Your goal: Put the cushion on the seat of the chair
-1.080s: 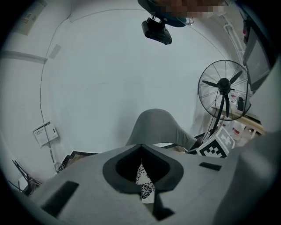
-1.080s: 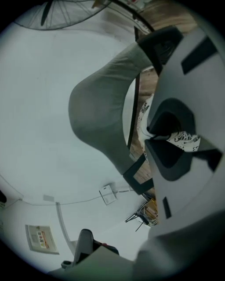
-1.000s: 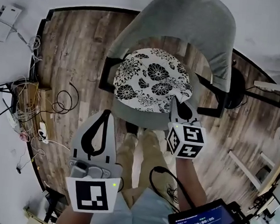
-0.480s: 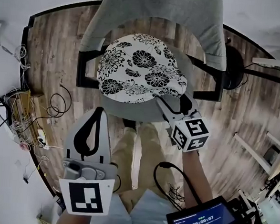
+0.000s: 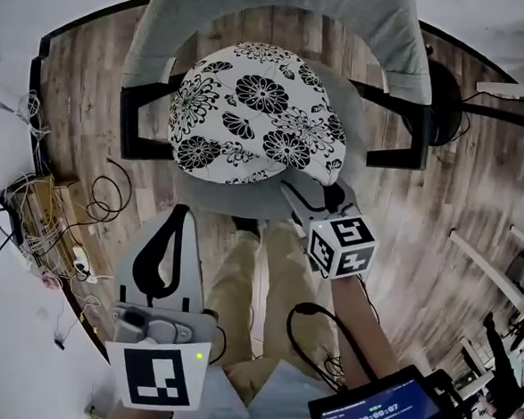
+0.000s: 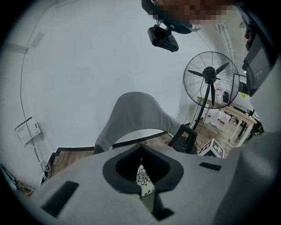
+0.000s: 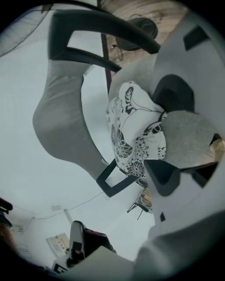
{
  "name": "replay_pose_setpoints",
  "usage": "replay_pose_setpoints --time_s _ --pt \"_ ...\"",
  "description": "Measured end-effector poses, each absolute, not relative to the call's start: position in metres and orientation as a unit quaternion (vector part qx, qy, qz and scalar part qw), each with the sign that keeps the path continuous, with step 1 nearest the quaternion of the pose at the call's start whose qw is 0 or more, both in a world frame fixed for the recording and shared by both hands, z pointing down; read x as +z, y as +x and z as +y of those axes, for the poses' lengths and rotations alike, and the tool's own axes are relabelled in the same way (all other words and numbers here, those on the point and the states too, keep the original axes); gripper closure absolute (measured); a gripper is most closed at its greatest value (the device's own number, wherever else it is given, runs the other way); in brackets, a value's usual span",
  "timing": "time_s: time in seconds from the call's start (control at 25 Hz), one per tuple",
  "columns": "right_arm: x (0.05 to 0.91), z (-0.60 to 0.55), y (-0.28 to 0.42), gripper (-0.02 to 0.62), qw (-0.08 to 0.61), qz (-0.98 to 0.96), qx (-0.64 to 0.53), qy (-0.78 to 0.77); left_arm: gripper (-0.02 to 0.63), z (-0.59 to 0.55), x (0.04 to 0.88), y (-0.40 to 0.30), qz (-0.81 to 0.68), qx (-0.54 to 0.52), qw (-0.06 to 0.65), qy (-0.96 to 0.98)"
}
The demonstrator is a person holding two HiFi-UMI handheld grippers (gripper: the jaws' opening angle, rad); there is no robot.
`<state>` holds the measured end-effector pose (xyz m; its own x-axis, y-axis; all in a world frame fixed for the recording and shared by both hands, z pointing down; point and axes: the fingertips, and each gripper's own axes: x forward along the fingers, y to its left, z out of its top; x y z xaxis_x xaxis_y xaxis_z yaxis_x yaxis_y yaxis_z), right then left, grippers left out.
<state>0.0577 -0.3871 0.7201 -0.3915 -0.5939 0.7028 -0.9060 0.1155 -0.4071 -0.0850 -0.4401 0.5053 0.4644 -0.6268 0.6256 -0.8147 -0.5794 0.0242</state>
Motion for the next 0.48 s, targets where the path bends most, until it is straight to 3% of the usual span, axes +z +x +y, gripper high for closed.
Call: replay_pose_setpoints --time_s 0.28,0.48 --pt "0.649 -0.449 0.069 0.298 0.188 -0.767 0.316 0.526 0.603 -0.437 0.499 -0.088 -0.431 0.284 0.162 0.841" --pt "0.696 -0.396 0.063 0.293 0.218 -0.734 0.381 0.519 0.603 -0.433 0.502 -0.091 -0.426 0.288 0.171 0.841"
